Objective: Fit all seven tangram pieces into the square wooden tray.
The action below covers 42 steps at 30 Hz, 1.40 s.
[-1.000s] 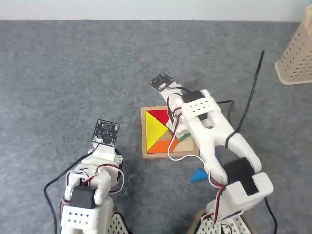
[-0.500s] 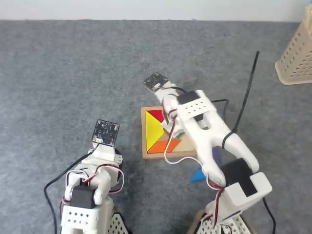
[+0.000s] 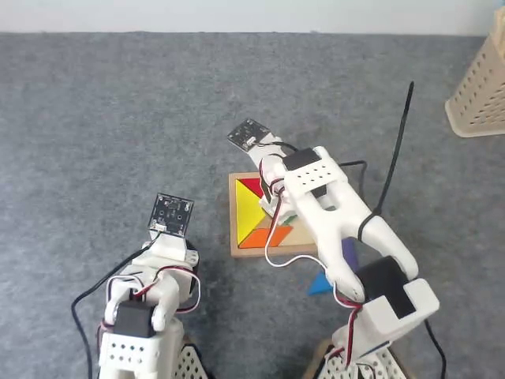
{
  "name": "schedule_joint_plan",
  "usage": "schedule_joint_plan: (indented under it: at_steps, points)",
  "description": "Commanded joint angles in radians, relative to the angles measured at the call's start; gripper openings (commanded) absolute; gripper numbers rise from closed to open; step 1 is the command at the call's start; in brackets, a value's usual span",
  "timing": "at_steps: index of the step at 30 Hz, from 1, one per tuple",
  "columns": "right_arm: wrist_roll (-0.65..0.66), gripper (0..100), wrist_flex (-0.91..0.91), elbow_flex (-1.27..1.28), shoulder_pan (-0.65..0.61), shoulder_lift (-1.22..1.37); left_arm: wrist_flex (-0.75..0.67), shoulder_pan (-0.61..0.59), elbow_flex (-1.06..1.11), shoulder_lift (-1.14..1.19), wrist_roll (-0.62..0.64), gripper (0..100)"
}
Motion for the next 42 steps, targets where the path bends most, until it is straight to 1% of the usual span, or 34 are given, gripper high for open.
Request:
schedule_joint_plan:
  at_steps: [1, 17, 23, 33, 35, 39, 42]
  points:
    - [-0.003, 16.6, -0.012, -0.052, 0.012, -0.004, 0.006, 0.0, -0.019, -0.021, 0.006, 1]
    - [-0.002, 17.2, -0.013, -0.038, 0.007, -0.005, 0.006, 0.0, -0.019, -0.021, 0.006, 1]
    - [-0.002, 24.3, -0.012, -0.037, 0.007, -0.005, 0.006, 0.0, -0.019, -0.021, 0.006, 1]
    - [-0.002, 24.0, -0.012, -0.037, 0.016, -0.005, 0.006, 0.0, -0.019, -0.021, 0.006, 1]
    - [-0.008, 19.2, -0.012, -0.038, 0.045, -0.007, 0.006, 0.0, -0.019, -0.021, 0.006, 1]
    - [-0.009, 0.3, -0.015, -0.037, 0.113, -0.004, 0.006, 0.0, -0.019, -0.021, 0.006, 1]
    - [-0.009, 2.4, -0.022, -0.014, 0.113, -0.004, 0.006, 0.0, -0.019, -0.021, 0.006, 1]
